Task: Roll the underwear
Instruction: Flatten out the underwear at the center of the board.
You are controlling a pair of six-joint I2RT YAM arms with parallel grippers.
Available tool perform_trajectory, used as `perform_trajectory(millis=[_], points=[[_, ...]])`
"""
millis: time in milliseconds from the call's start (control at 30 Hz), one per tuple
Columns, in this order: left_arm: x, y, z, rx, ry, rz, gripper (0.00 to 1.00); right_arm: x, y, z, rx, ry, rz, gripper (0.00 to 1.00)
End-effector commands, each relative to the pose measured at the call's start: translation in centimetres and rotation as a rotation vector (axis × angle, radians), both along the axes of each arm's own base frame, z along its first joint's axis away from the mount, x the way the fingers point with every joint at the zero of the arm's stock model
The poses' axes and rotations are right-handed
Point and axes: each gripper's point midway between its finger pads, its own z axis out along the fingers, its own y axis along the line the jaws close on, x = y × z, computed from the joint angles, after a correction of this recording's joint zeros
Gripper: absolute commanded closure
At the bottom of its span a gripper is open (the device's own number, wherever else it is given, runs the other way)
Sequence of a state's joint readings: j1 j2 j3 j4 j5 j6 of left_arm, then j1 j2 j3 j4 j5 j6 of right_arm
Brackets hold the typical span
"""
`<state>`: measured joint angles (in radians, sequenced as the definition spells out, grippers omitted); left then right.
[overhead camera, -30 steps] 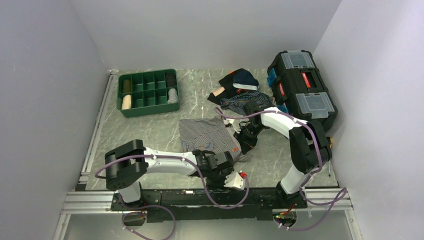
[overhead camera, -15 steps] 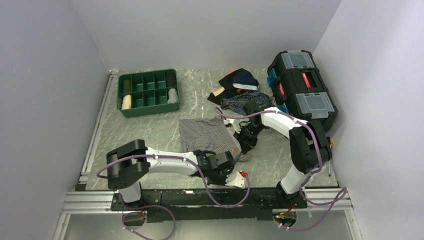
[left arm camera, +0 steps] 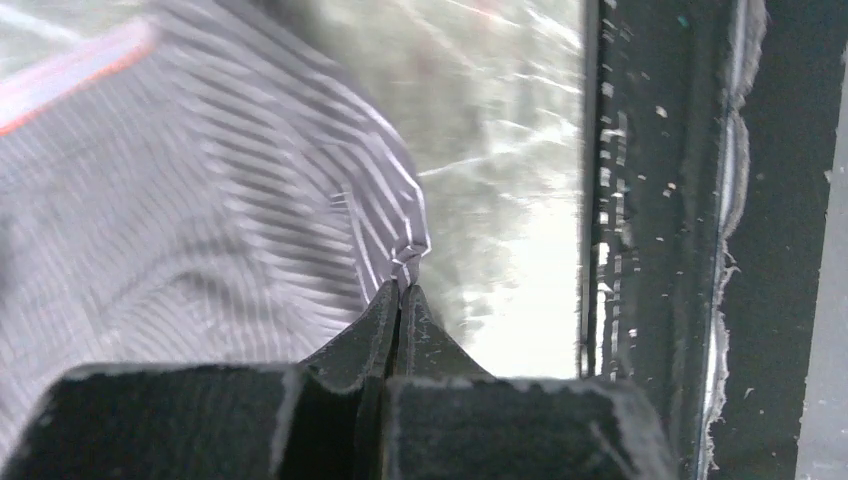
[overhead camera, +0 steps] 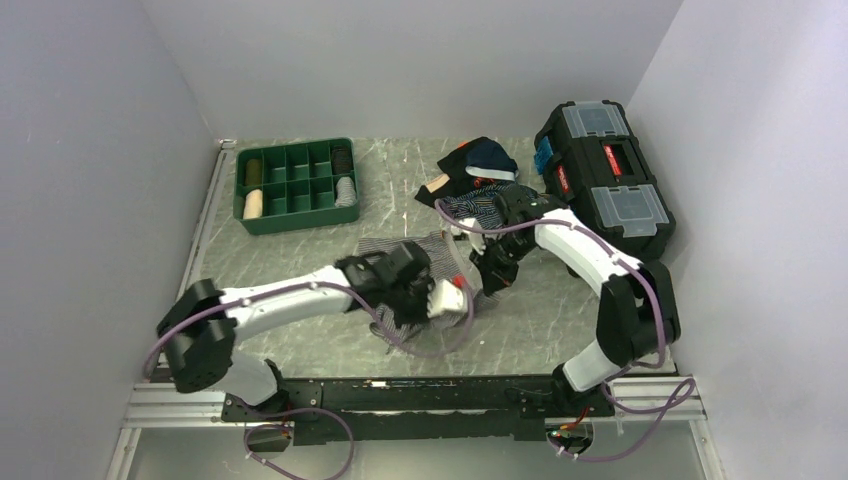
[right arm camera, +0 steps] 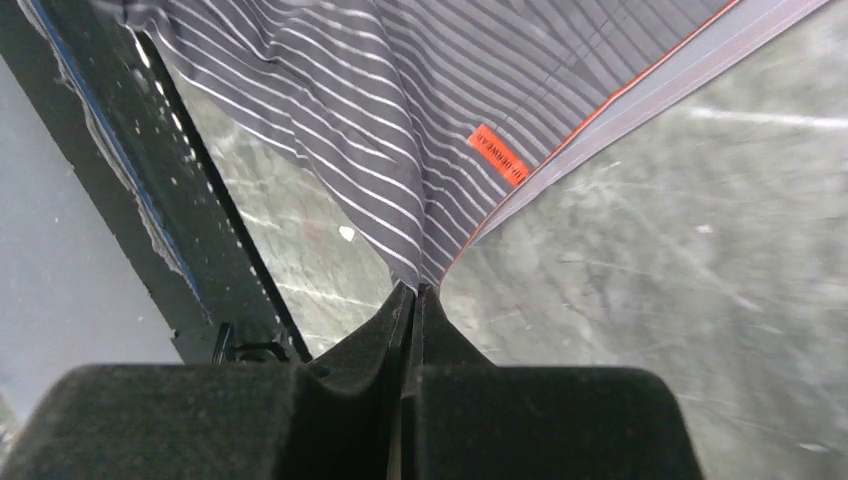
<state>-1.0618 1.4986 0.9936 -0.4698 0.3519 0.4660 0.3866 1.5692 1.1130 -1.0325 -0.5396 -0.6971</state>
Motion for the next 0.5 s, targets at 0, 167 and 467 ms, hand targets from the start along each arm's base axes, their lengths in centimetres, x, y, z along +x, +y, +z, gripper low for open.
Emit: perform_trajectory(millis=[0, 167, 467], points=[[3.3, 1.6, 8.5, -0.202, -0.005, 0.083, 1.00, 2.0, 1.4, 6.7, 0.099, -0.168, 0.006, 1.00], [8.4, 5.3, 14.2, -0.322, -0.098, 0.249, 1.00, 5.5, 2.0, 13.1, 0.096, -0.362, -0.039, 1.00], [17.4, 10.6, 23.9, -0.398, -0.243, 0.468, 1.00, 14.0, 1.5, 21.2, -0.035, -0.630, -0.102, 1.00]])
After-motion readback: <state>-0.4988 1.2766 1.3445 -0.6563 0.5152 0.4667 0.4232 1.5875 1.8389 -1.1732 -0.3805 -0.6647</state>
